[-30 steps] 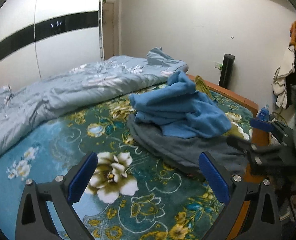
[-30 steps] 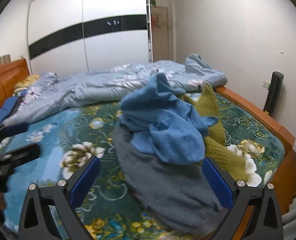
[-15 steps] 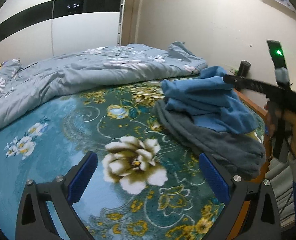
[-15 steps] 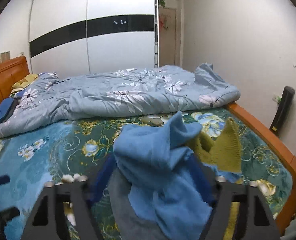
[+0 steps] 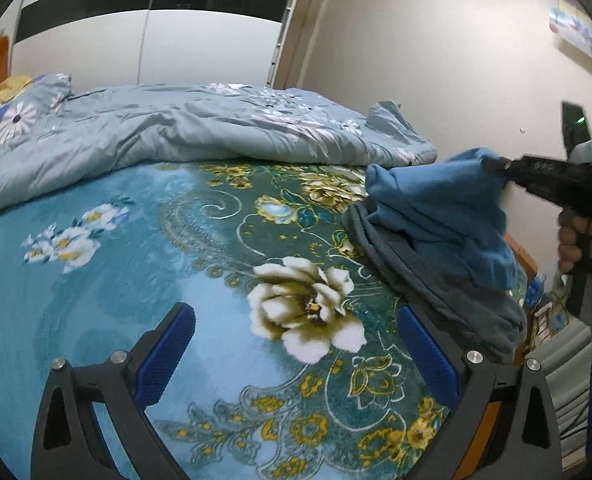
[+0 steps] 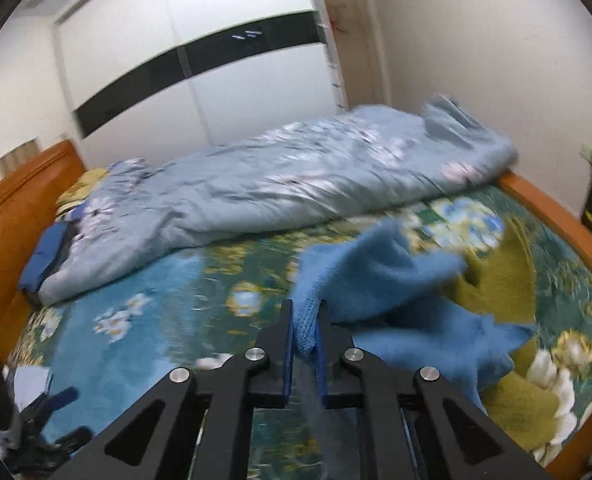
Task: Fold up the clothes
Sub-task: 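Grasp the blue sweater with the right gripper and lift it from the pile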
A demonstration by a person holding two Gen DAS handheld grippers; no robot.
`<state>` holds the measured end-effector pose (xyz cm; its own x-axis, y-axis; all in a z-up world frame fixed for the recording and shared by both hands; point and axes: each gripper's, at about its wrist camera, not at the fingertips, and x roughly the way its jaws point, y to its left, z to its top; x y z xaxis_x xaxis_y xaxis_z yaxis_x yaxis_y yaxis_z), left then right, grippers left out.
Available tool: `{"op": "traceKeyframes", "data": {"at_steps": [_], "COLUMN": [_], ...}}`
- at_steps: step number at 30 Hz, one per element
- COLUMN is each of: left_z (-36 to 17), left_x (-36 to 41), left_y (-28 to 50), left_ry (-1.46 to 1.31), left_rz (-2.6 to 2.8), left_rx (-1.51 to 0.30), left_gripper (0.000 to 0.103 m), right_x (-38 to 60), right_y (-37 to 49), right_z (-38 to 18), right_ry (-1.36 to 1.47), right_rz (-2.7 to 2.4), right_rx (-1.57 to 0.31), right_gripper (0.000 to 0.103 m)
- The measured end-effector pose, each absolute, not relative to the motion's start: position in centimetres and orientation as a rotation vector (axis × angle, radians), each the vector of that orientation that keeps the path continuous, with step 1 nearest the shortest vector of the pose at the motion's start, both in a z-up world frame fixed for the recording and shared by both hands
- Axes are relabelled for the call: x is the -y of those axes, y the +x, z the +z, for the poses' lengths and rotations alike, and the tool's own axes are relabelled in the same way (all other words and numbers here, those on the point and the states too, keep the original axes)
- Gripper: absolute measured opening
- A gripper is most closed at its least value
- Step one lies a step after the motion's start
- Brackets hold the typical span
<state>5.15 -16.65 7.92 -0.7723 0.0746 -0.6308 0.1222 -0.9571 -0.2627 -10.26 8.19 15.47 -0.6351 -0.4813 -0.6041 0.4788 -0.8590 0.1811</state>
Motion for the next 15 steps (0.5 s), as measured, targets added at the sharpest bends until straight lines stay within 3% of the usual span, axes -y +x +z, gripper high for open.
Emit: {"op": "traceKeyframes", "data": {"at_steps": [8,15], "left_z": [8.0,8.2], "left_x": [21.7,28.5], "left_y": [10.4,18.7], "left_ry": [0.976,0.848], "left_rz": [-2.823,-2.700], "left_rx": [-0.615,-0.649], "left_gripper": [0.101,0.101], "right_x": [1.3,10.3], "right_y": [-2.8,4.5], "right_z": [21.0,24.2], "right_ry": [0.740,0.616], "right_rz": [-2.217,-1.995], "right_rx": [-0.016,-0.008], "right_gripper": [0.009,0.009]}}
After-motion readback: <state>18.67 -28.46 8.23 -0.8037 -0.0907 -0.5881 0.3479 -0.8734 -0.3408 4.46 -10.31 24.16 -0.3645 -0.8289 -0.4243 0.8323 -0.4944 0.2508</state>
